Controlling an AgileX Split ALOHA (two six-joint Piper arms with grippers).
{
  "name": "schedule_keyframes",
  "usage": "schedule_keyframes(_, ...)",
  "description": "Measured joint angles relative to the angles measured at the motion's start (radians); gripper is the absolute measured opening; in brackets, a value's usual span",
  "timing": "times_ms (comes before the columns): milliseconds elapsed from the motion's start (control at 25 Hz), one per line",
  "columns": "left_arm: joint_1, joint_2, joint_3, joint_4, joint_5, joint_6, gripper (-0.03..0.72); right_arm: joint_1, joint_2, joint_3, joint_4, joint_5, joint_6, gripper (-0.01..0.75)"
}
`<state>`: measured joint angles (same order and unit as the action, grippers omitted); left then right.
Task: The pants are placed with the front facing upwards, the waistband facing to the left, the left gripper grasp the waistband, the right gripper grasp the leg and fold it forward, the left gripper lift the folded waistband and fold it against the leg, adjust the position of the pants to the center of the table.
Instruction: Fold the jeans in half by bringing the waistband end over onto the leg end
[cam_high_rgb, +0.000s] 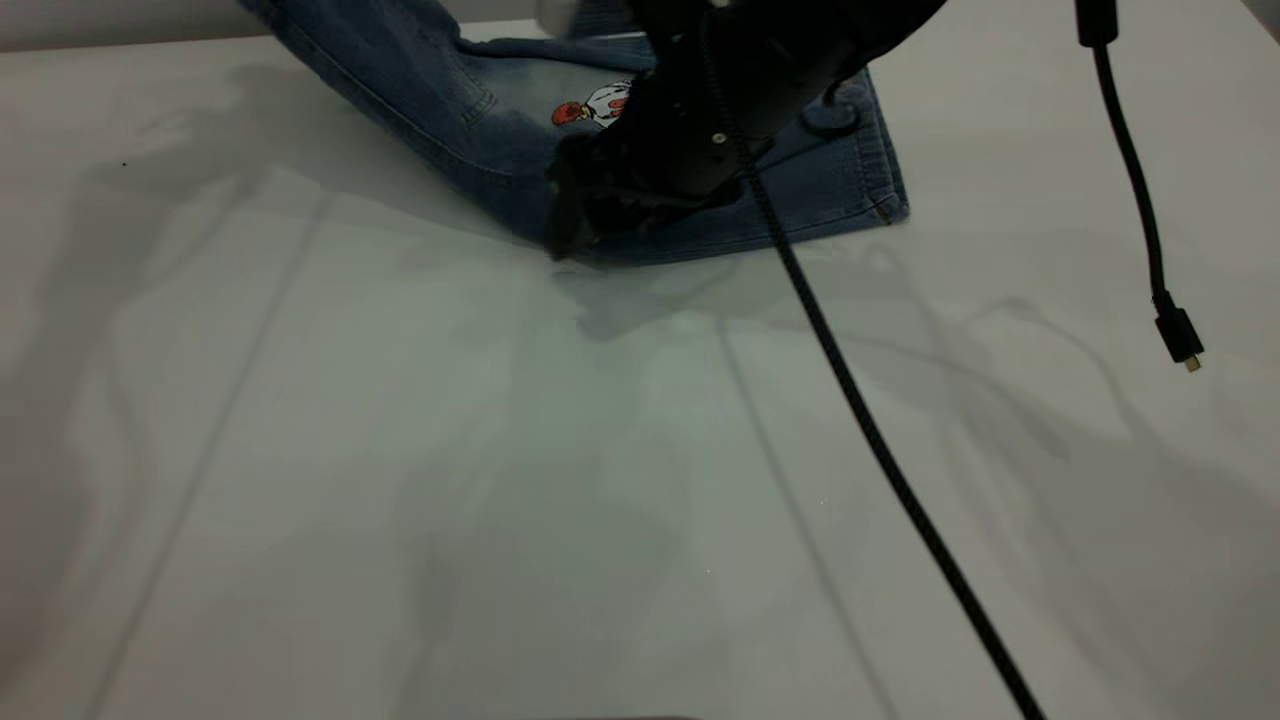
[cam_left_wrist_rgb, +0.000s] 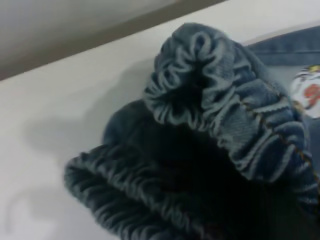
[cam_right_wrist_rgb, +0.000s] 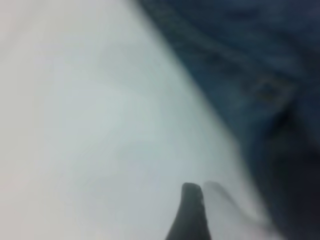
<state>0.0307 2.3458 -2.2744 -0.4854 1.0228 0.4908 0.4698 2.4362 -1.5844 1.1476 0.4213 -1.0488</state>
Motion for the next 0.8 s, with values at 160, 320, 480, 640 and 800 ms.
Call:
schedule_keyframes(160, -0.064, 0.0, -0.002, 0.0, -0.002, 0.0, 0.05, 0.013, 0.001, -0.009, 0.011, 0.153, -0.001, 0.515)
schedule_keyframes(320, -0.123, 0.0, -0.003, 0.0, -0.003, 0.0, 0.05, 0.02, -0.008, -0.009, 0.021, 0.233, -0.001, 0.515)
schedule_keyframes(480, -0.176, 0.0, -0.017, 0.0, -0.004, 0.0, 0.05, -0.006, -0.087, -0.009, -0.01, 0.266, 0.015, 0.515)
schedule_keyframes(640, -0.226, 0.0, -0.038, 0.0, -0.006, 0.002, 0.05, -0.075, -0.193, -0.009, -0.113, 0.346, 0.122, 0.515)
schedule_keyframes(800, -0.291, 0.0, -0.039, 0.0, -0.036, 0.002, 0.05, -0.156, -0.273, -0.009, -0.252, 0.394, 0.264, 0.515)
